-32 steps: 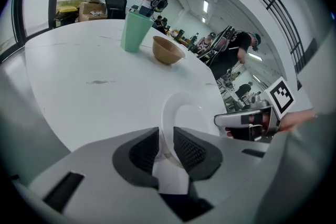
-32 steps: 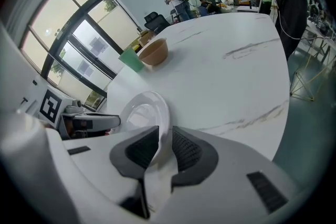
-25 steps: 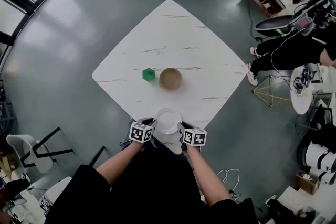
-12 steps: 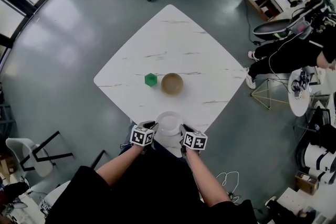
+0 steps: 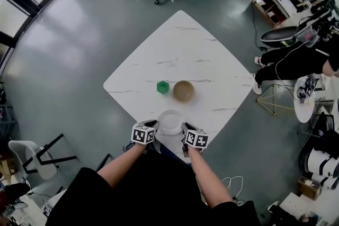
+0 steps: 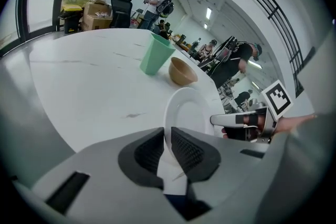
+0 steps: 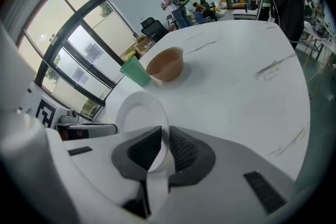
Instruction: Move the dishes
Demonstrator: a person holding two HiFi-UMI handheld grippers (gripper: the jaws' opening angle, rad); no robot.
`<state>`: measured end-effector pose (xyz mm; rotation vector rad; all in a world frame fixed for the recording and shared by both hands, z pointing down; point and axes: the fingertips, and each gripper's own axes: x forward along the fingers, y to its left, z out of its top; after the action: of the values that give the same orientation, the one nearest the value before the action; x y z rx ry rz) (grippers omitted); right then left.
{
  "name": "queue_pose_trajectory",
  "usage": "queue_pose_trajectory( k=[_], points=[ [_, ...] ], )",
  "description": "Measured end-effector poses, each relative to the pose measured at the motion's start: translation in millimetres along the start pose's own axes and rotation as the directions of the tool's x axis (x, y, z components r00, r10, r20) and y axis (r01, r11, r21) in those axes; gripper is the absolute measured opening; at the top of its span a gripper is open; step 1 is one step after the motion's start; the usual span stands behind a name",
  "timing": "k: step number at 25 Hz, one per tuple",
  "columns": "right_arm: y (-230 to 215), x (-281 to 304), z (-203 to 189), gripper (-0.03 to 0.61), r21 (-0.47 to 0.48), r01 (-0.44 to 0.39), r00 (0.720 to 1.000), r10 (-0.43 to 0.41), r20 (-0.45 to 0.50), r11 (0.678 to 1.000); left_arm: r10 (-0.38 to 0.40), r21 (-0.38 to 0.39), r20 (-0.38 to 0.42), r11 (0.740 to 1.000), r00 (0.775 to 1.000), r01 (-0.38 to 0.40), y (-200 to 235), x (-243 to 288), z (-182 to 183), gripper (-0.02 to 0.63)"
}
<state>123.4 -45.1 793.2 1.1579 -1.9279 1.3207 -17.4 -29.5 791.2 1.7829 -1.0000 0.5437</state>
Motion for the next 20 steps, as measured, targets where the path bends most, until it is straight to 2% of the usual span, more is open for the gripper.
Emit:
queue_pose_trajectory(
  k=[5,11,20],
  points=[
    [18,22,21,0.06,0.017,0.016,1.0,-0.016,-0.005,1.0,0.017,0.007,-0.013,1.0,1.0,-0.017,28,-6,27,0.055],
    [27,45,35,0.06,0.04,0.044,0.999,-0.043,-0.023,0.998,0.022,0.043,-0.083,0.999,0.996,-0.018,51,-1,45,0.055],
    [22,59,47,0.071,0.06,0.126,0.992,-0.125,-0.012,0.99,-0.022,0.089,-0.112,0.995,0.993,0.032,60,14,58,0.057]
  ],
)
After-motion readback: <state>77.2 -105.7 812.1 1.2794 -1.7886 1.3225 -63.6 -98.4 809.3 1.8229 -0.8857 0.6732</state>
